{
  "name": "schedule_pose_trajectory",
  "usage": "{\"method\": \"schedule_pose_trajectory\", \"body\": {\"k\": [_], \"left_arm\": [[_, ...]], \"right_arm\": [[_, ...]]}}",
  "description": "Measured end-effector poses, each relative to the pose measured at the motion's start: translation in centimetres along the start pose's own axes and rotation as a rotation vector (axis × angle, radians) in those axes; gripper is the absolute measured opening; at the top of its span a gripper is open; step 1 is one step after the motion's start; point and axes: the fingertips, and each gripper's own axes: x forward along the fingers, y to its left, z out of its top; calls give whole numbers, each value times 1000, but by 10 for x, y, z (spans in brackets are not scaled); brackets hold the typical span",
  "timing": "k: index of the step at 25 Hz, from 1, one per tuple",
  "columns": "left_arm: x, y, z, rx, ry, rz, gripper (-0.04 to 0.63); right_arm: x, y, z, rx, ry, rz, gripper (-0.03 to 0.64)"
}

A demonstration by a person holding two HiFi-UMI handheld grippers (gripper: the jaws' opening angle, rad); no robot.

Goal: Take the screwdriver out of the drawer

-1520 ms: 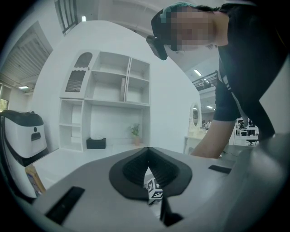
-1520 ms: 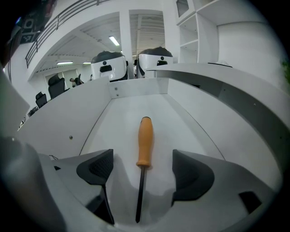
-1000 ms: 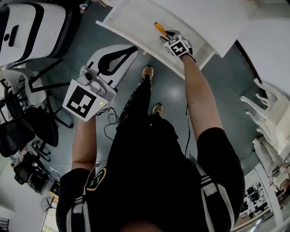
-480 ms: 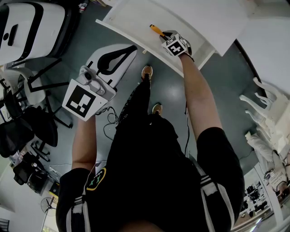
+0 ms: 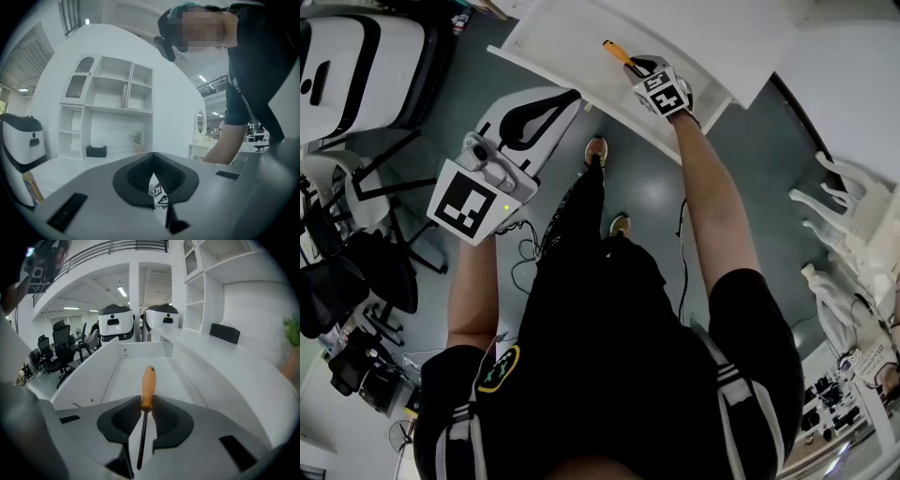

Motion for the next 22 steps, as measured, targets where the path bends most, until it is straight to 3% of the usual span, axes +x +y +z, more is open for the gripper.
{"method": "schedule_pose_trajectory", "body": {"k": [8, 16, 22], "left_arm": [[0, -12, 5, 15, -8, -4, 17], [-10, -28, 3, 107, -19, -15, 17], [-16, -42, 9, 97, -25, -5, 17]], "right_arm": [[-49, 9, 42, -12, -112, -26, 98], [-115, 17, 75, -40, -229, -76, 97], [-157, 31, 94, -58, -298, -102, 97]]}}
